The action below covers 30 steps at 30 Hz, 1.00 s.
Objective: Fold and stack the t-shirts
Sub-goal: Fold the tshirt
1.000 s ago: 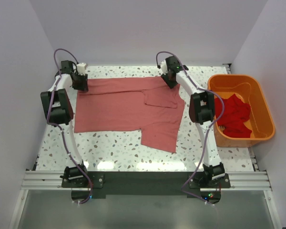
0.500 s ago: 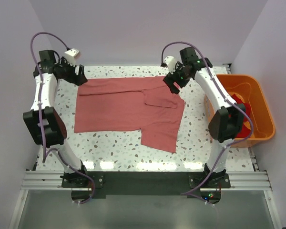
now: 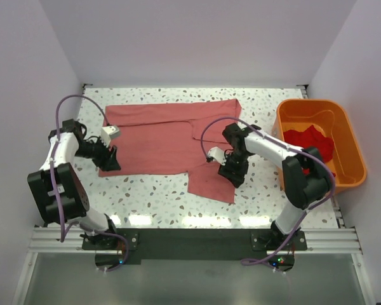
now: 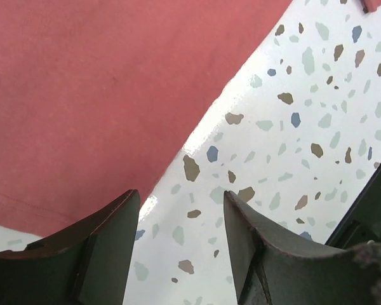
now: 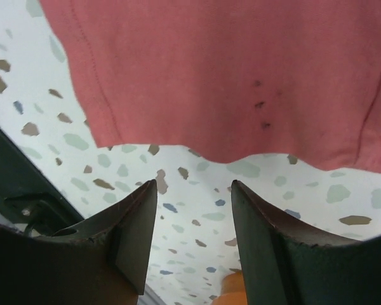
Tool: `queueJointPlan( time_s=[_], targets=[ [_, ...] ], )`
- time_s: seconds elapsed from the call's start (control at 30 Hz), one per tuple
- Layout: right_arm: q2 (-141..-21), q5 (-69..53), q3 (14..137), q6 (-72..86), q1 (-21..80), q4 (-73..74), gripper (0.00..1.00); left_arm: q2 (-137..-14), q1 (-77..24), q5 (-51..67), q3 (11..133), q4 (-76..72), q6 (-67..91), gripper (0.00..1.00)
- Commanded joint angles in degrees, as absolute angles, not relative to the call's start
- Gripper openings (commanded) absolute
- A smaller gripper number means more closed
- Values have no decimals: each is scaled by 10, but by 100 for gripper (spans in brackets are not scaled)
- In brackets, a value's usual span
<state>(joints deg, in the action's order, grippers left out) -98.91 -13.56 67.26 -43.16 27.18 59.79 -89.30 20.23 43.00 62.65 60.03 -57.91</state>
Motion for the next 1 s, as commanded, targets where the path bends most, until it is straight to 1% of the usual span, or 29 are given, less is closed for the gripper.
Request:
queueJointPlan(
  time_s=[0.0, 0.2, 0.37, 0.43, 0.67, 0.77, 0.8, 0.83, 0.93, 0.97],
  targets=[
    [-955, -112, 663, -437, 275, 518, 54, -845, 207, 417, 605, 598, -650, 60],
    [-972, -108, 661, -432, 284, 493, 51, -842, 206, 405, 598, 574, -643, 60],
    [-982, -117, 657, -431, 294, 489, 51, -874, 207, 395, 610, 564, -634, 60],
    [-987, -118, 653, -427, 300, 490, 47, -882, 209, 366, 613, 542, -624, 61],
    [-1000, -98, 631, -423, 308, 469, 44, -896, 213, 315, 601, 526, -731, 57],
    [-1005, -89, 623, -417, 308, 460, 35, -907, 219, 315, 606, 548, -807, 54],
    [-1006, -86, 622, -415, 308, 459, 30, -909, 221, 313, 606, 569, -833, 53],
    [-1009, -82, 621, -413, 308, 458, 26, -912, 221, 300, 606, 576, -878, 50],
    [-1011, -78, 622, -410, 308, 461, 16, -924, 223, 274, 597, 595, -941, 46],
    [-1012, -77, 624, -410, 308, 462, 10, -928, 224, 272, 597, 601, -950, 45]
  ],
)
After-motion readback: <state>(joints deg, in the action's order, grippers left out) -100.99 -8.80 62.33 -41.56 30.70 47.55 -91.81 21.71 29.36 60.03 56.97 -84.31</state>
